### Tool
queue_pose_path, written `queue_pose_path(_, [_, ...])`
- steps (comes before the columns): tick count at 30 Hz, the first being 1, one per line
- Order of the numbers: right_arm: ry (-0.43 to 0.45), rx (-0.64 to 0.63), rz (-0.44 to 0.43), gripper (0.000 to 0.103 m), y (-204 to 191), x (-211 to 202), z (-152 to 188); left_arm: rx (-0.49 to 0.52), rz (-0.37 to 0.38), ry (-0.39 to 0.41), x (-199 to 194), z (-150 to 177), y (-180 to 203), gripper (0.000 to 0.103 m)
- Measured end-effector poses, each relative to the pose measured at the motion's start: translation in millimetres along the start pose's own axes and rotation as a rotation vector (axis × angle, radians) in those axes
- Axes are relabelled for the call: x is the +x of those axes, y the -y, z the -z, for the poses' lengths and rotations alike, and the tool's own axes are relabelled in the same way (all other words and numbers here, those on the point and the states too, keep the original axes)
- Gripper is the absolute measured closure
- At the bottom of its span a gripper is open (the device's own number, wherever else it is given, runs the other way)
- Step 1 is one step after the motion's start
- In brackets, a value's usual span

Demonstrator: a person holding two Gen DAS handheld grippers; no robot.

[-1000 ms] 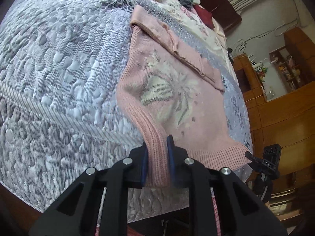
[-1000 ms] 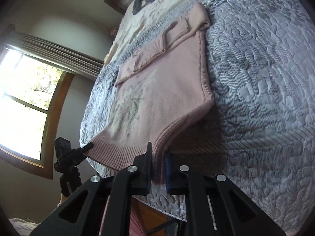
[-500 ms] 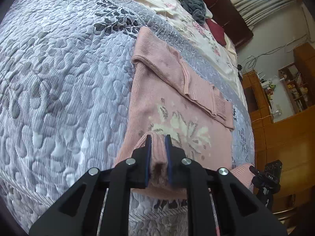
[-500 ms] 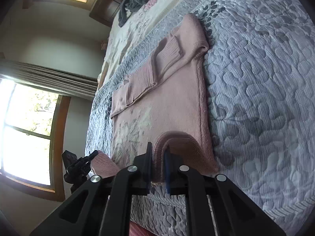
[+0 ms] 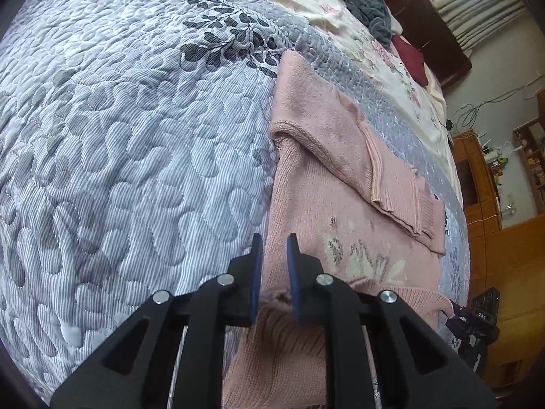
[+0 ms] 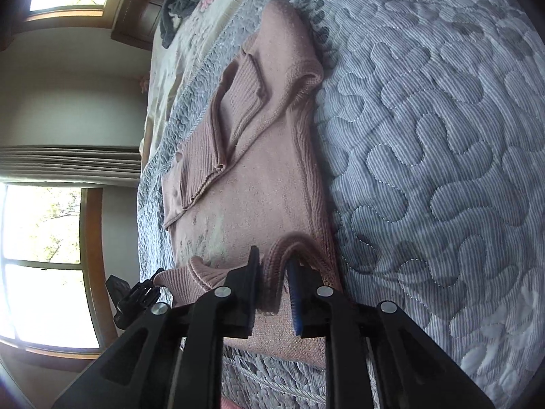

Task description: Fold small clothes

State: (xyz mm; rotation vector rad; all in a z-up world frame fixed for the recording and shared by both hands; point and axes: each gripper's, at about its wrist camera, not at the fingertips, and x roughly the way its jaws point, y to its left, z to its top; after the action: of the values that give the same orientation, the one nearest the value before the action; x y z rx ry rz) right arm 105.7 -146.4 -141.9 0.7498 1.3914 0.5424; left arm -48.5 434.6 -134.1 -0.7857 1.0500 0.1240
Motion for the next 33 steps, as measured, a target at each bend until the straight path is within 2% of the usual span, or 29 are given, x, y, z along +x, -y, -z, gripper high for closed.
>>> queue_pose_path(4, [0.007,-0.042,0.026,0.082,-3,-10,7,0.020,-0.016,0.020,-13,3,-4,0.070])
queue_pose_path(6, [0.044,-0.060,0.079,0.056,-5,-20,9,0.015,-0.012,0.034,-21,4,-7,0.066])
queue_pose_path(9, [0.078,-0.098,0.094,0.057,-9,-35,9,0.052,-0.009,0.042,-31,7,-5,0.061])
queue_pose_path(13, [0.071,-0.210,0.121,0.056,-31,-39,10,0.110,0.002,0.053,-38,11,4,0.051])
queue_pose_path(16, [0.046,-0.324,0.173,0.052,-51,-27,12,0.158,0.007,0.067,-38,14,12,0.039])
queue_pose_path(17, [0.035,-0.357,0.191,0.047,-57,-21,12,0.183,0.002,0.059,-34,14,17,0.037])
queue_pose_path(20, [0.000,-0.439,0.245,0.041,-70,-1,12,0.264,-0.037,0.010,-15,16,28,0.036])
queue_pose_path(26, [-0.077,-0.564,0.391,0.040,-82,46,14,0.335,-0.100,-0.043,18,16,36,0.036])
queue_pose_path(28, [-0.085,-0.606,0.445,0.045,-83,57,17,0.364,-0.106,-0.055,25,19,40,0.043])
queue_pose_path(29, [-0.088,-0.629,0.466,0.057,-83,60,20,0.381,-0.112,-0.062,27,21,42,0.047])
queue_pose_path(30, [-0.097,-0.647,0.484,0.073,-82,61,22,0.396,-0.119,-0.073,30,24,45,0.062])
queue_pose_path(31, [-0.108,-0.659,0.491,0.081,-79,61,24,0.408,-0.129,-0.081,32,26,46,0.072])
queue_pose_path(32, [-0.110,-0.666,0.482,0.083,-79,61,26,0.424,-0.147,-0.071,32,29,48,0.072])
queue_pose_path(33, [-0.100,-0.675,0.471,0.084,-79,58,29,0.438,-0.155,-0.060,30,31,49,0.077])
